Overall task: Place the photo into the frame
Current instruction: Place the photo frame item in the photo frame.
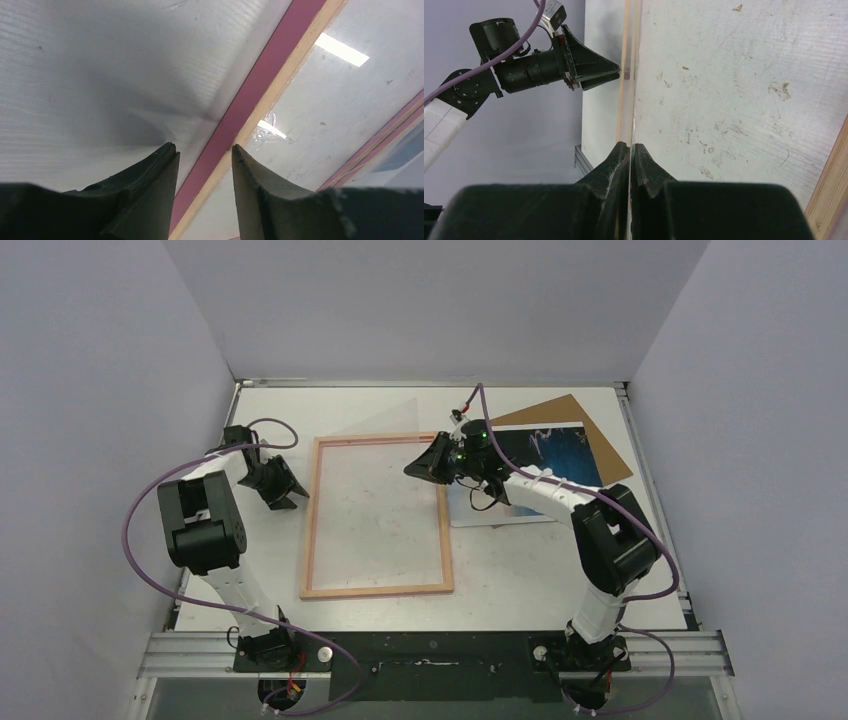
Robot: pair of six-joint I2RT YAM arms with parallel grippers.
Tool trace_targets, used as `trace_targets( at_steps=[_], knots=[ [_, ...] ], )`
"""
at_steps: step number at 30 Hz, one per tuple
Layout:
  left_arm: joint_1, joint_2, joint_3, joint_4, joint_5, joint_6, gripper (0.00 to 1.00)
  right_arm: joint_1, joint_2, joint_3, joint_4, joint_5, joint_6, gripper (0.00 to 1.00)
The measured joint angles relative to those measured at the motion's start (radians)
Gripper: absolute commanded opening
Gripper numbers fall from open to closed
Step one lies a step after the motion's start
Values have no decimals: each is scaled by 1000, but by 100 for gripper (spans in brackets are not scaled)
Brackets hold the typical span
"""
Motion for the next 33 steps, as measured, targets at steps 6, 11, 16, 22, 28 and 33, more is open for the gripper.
trace_targets(
  at_steps=[6, 11, 16, 22, 28, 33],
  knots=[
    [0, 2, 0, 14, 26, -7, 40, -21, 22, -10, 23, -30, 16, 0],
    [0, 18, 0, 27, 61, -19, 40, -31, 28, -30, 34, -37, 22, 0],
    [0, 34, 0, 31, 86, -24, 35, -32, 29, -55, 75, -38, 25, 0],
    [0, 34, 0, 34, 93, -25, 34, -44, 29, -84, 79, -37, 21, 0],
    [0, 37, 0, 35, 95, -26, 34, -51, 29, -86, 79, -38, 4, 0],
    [0, 38, 0, 37, 97, -27, 34, -51, 29, -86, 78, -39, -10, 0]
  ],
)
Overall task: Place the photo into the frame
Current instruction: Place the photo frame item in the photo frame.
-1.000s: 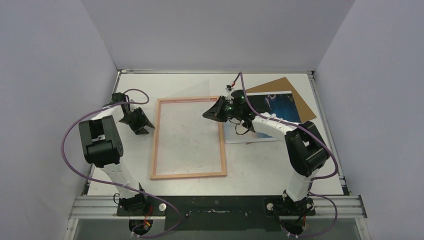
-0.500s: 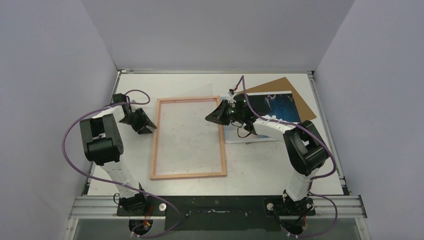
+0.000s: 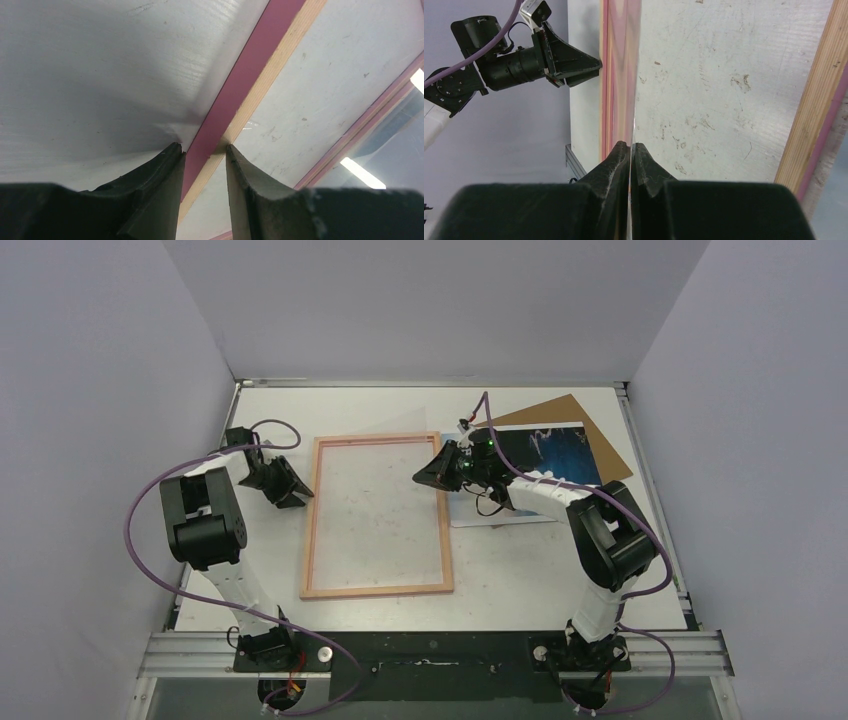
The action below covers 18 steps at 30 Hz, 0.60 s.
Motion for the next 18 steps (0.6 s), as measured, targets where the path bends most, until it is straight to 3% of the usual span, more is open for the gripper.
trace_targets(
  at_steps=[8, 14, 18],
  knots=[
    [0, 7, 0, 4, 13, 0, 34, 0, 0, -11, 14, -2, 23, 0],
    [0, 8, 0, 8, 26, -2, 23, 0, 0, -11, 36, -10, 62, 0],
    [0, 8, 0, 13, 37, -4, 17, 0, 0, -17, 90, -26, 107, 8]
  ],
)
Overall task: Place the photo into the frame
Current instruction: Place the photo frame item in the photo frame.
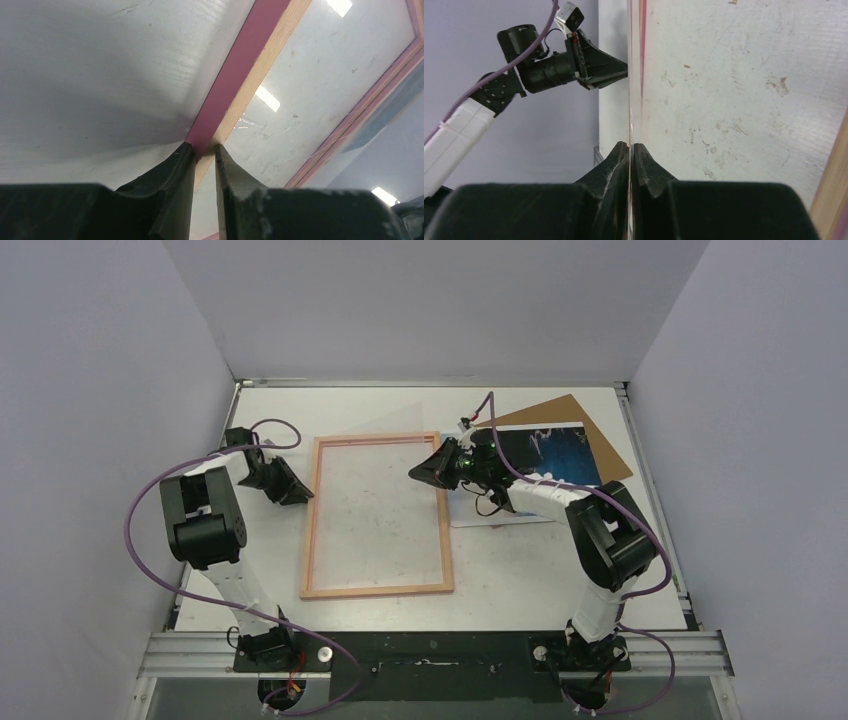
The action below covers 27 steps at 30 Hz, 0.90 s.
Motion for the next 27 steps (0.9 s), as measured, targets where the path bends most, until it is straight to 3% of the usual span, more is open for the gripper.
trace_targets(
  at_steps=[6, 12, 15, 18, 20, 27],
  knots=[
    [5, 0, 0, 0, 12, 0, 15, 2, 3, -39, 99, -15, 80, 31],
    [5, 0, 0, 0, 13, 0, 14, 12, 32, -45, 133, -18, 102, 39],
    [6, 0, 0, 0, 13, 0, 12, 19, 39, -54, 138, -25, 108, 37],
    [6, 0, 0, 0, 15, 0, 10, 22, 50, -54, 151, -45, 112, 20],
    [6, 0, 0, 0, 16, 1, 10, 22, 56, -53, 154, -61, 116, 14],
    [6, 0, 2, 0, 16, 0, 7, 23, 66, -49, 183, -88, 143, 10]
  ],
)
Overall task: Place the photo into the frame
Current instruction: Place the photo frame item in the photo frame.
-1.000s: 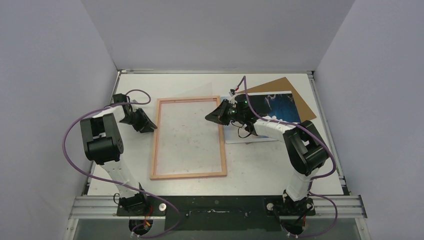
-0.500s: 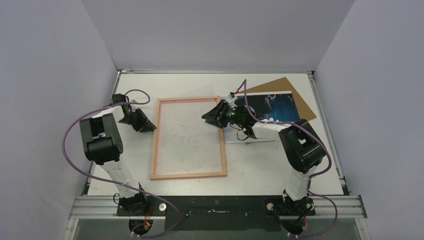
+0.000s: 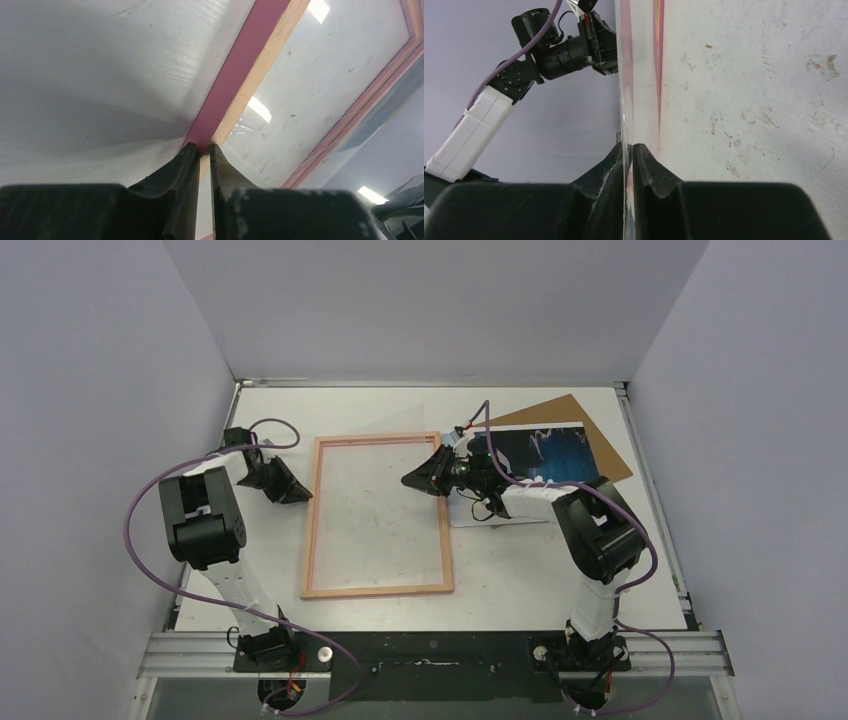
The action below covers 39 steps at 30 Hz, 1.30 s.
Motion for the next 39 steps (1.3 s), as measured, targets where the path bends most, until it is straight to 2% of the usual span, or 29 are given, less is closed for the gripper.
trace_targets(
  at_steps=[9, 27, 39],
  knots=[
    [0, 0, 0, 0, 3, 0, 6, 15, 1, 1, 111, -17, 67, 9],
    [0, 0, 2, 0, 4, 0, 5, 20, 9, 1, 98, -4, 74, 10],
    [1, 0, 5, -1, 4, 1, 0, 26, 18, 2, 84, 26, 172, 10]
  ],
)
